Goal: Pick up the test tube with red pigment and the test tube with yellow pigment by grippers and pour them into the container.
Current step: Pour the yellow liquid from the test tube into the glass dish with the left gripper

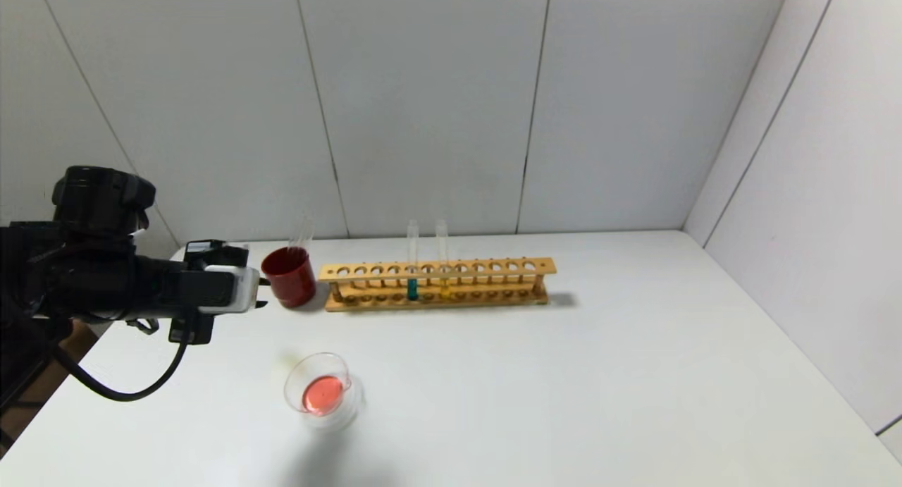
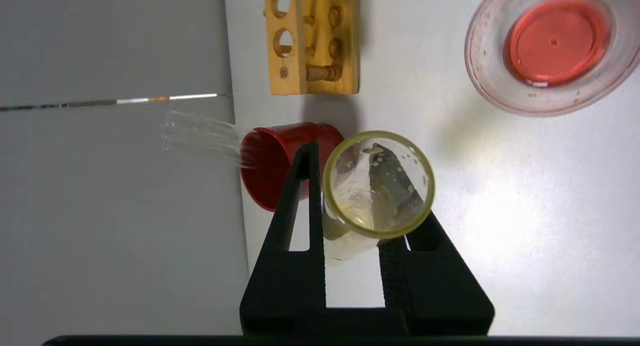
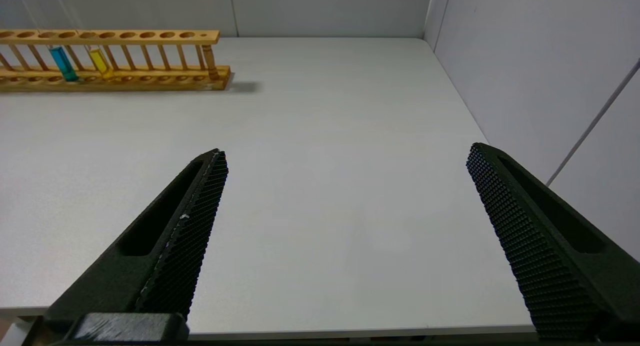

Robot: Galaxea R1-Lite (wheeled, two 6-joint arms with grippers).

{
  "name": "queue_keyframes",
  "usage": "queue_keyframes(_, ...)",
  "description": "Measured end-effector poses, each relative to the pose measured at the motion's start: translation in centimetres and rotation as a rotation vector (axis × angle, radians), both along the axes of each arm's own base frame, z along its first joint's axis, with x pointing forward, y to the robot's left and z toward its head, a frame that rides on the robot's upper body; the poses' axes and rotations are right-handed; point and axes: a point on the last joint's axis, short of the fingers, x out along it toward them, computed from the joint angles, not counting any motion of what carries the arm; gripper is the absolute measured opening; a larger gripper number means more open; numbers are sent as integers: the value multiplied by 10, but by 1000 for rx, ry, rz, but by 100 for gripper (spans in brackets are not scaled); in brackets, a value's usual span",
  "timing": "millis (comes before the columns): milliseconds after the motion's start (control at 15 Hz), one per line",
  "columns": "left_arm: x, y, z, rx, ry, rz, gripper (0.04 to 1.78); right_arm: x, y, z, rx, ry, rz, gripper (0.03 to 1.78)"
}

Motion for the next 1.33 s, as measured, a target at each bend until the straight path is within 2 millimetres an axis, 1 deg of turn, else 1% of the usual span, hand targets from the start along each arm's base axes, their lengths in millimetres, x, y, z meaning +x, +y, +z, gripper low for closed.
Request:
queue_keyframes(200, 9, 2, -12, 75, -51, -91, 34, 0, 0, 0, 0, 0, 0, 175)
queue_keyframes(400, 19, 1, -22, 98, -134, -197, 34, 0, 0, 0, 0, 0, -1, 175)
queue_keyframes(667, 26, 1, -23, 141, -206, -232, 34, 0, 0, 0, 0, 0, 0, 175)
queue_keyframes(867, 25, 0, -26, 203, -249, -300, 34, 0, 0, 0, 0, 0, 0, 175)
queue_keyframes(1067, 22, 0, -27, 234, -266, -329, 34, 0, 0, 0, 0, 0, 0, 175)
queue_keyframes(1200, 22, -1, -34, 267, -265, -364, 34, 0, 0, 0, 0, 0, 0, 175)
queue_keyframes(1333, 26, -7, -42, 276, -251, -395, 34, 0, 0, 0, 0, 0, 0, 175)
